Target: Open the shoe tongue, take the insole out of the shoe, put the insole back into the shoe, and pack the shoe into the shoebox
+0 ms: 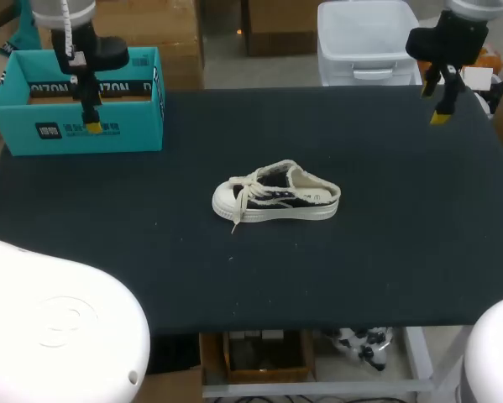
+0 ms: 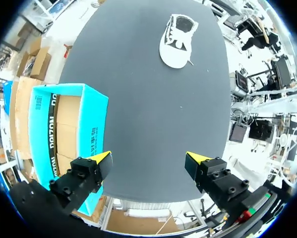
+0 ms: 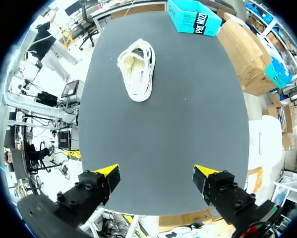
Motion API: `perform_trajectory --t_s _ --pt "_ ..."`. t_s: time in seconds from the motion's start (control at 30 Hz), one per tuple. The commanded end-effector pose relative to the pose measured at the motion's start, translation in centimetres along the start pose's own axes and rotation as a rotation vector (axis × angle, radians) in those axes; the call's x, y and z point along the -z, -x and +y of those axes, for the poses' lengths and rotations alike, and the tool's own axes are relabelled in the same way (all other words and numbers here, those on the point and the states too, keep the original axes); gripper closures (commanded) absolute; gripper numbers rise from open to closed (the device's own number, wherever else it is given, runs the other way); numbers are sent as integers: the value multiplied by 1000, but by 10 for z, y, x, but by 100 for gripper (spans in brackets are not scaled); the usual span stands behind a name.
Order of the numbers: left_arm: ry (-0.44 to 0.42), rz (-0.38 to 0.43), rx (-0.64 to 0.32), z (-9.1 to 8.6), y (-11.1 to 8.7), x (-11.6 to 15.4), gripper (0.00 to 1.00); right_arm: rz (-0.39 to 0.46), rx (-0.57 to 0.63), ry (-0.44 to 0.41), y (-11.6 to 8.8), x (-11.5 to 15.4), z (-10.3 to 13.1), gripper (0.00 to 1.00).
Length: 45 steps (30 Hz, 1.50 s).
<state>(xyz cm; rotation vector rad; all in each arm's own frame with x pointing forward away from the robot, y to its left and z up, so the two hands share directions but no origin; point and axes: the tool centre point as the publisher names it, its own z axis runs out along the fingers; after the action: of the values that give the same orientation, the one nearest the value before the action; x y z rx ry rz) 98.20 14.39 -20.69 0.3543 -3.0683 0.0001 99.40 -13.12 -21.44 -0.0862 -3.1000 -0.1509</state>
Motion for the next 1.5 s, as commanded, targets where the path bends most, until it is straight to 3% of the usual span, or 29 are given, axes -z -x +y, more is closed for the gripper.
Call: perform_trajectory --t_s 0.03,0.33,0.47,0.57,1.0,1.07,1.13,1.17,1.23,1.3,1.5 --pt "6 1 108 -7 -8 -4 0 -15 -3 83 -9 -16 3 0" --pt "-52 -12 405 -26 -33 -10 0 -77 -40 234 -32 -43 41 0" --pt "-60 41 537 -35 -40 -16 0 -73 -97 292 -41 -50 55 0" --pt "-2 26 562 -40 -44 -22 0 -54 -131 303 -43 -52 58 0" --pt "-2 26 562 -40 -44 -22 0 -54 -131 303 -43 -52 58 0" --pt "1 9 701 -50 -53 -20 0 -49 -151 322 -40 -53 62 0" --pt "21 51 802 -56 -64 -22 0 -7 -172 309 -38 -63 74 0" --pt "18 31 840 -58 -68 -24 0 7 -174 303 -39 -68 79 0" --pt "6 78 922 -62 -75 -26 0 30 -195 311 -41 -78 87 0" --pt "-19 50 1004 -66 -82 -29 0 32 -196 335 -44 -86 94 0" --pt "-60 27 1161 -80 -95 -35 0 2 -251 404 -56 -105 119 0"
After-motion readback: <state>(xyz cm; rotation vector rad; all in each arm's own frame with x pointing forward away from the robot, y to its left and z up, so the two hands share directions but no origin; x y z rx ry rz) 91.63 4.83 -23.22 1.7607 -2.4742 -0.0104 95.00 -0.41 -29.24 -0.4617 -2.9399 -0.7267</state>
